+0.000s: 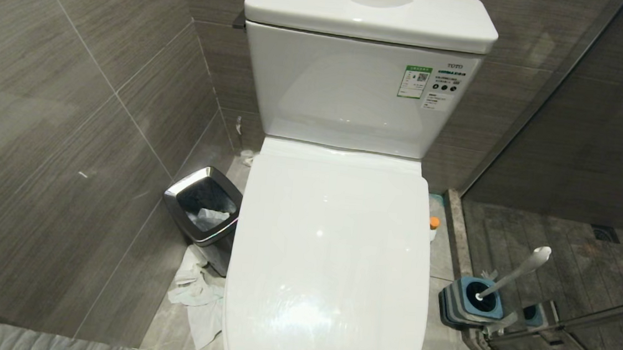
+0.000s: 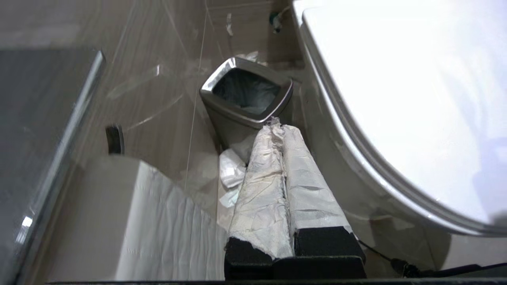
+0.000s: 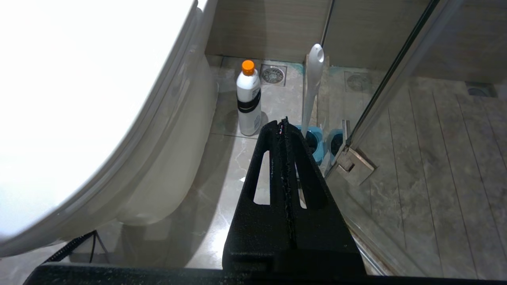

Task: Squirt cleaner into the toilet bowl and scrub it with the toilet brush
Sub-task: Use the left hand to lift the toilet lid slightly

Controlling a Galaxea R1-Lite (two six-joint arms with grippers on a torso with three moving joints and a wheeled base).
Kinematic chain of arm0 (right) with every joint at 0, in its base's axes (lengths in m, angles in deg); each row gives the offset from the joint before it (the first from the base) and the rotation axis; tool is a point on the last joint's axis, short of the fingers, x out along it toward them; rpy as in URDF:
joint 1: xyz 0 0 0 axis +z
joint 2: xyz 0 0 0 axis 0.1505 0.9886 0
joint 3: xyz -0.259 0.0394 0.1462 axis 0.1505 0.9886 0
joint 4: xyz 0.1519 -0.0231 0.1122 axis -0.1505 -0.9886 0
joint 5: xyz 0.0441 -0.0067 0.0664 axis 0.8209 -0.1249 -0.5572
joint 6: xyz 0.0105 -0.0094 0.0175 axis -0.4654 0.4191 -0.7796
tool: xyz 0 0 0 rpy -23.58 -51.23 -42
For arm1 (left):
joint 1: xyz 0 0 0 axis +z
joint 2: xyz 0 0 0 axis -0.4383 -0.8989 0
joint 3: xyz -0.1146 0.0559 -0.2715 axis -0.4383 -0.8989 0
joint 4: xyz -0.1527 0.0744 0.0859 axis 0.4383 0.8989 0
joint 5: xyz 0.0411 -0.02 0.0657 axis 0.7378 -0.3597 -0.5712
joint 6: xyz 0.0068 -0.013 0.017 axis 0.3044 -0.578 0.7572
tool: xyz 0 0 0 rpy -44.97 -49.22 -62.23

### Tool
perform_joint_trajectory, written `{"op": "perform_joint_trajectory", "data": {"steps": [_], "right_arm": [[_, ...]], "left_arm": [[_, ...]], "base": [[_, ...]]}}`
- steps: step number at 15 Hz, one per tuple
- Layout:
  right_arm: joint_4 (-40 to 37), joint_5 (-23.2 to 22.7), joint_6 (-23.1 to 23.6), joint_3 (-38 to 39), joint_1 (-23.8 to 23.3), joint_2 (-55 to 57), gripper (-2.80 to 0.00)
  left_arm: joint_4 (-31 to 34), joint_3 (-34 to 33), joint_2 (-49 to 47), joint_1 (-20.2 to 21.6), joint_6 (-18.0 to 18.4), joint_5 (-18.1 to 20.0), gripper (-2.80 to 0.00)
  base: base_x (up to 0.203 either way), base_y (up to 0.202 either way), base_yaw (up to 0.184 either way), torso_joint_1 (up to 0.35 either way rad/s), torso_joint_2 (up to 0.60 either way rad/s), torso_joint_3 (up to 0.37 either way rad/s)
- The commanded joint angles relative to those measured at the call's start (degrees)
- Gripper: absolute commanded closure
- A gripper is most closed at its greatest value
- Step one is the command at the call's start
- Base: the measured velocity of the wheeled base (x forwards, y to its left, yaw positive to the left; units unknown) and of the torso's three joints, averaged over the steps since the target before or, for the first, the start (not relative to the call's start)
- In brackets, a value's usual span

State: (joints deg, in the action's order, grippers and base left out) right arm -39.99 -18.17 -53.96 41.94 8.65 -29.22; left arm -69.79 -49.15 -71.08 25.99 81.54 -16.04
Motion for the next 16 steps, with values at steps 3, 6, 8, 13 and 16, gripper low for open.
{"op": "perform_joint_trajectory", "data": {"steps": [3,6,8,13,16], "right_arm": [[0.05,-0.04,-0.03,1.41,0.00,-0.04,0.00],[0.05,-0.04,-0.03,1.41,0.00,-0.04,0.00],[0.05,-0.04,-0.03,1.41,0.00,-0.04,0.00],[0.05,-0.04,-0.03,1.41,0.00,-0.04,0.00],[0.05,-0.04,-0.03,1.41,0.00,-0.04,0.00]], "left_arm": [[-0.11,6.08,-8.51,0.00,0.90,0.71,0.00],[-0.14,11.81,-15.78,0.00,1.62,0.71,0.00],[-0.14,15.61,-20.98,0.00,2.19,0.72,0.00],[-0.36,22.01,-33.12,-0.06,4.68,0.76,0.00],[-0.37,26.02,-41.03,-0.24,5.34,0.79,0.00]], "base": [[0.000,0.000,0.000,0.000,0.00,0.000],[0.000,0.000,0.000,0.000,0.00,0.000],[0.000,0.000,0.000,0.000,0.00,0.000],[0.000,0.000,0.000,0.000,0.00,0.000],[0.000,0.000,0.000,0.000,0.00,0.000]]}}
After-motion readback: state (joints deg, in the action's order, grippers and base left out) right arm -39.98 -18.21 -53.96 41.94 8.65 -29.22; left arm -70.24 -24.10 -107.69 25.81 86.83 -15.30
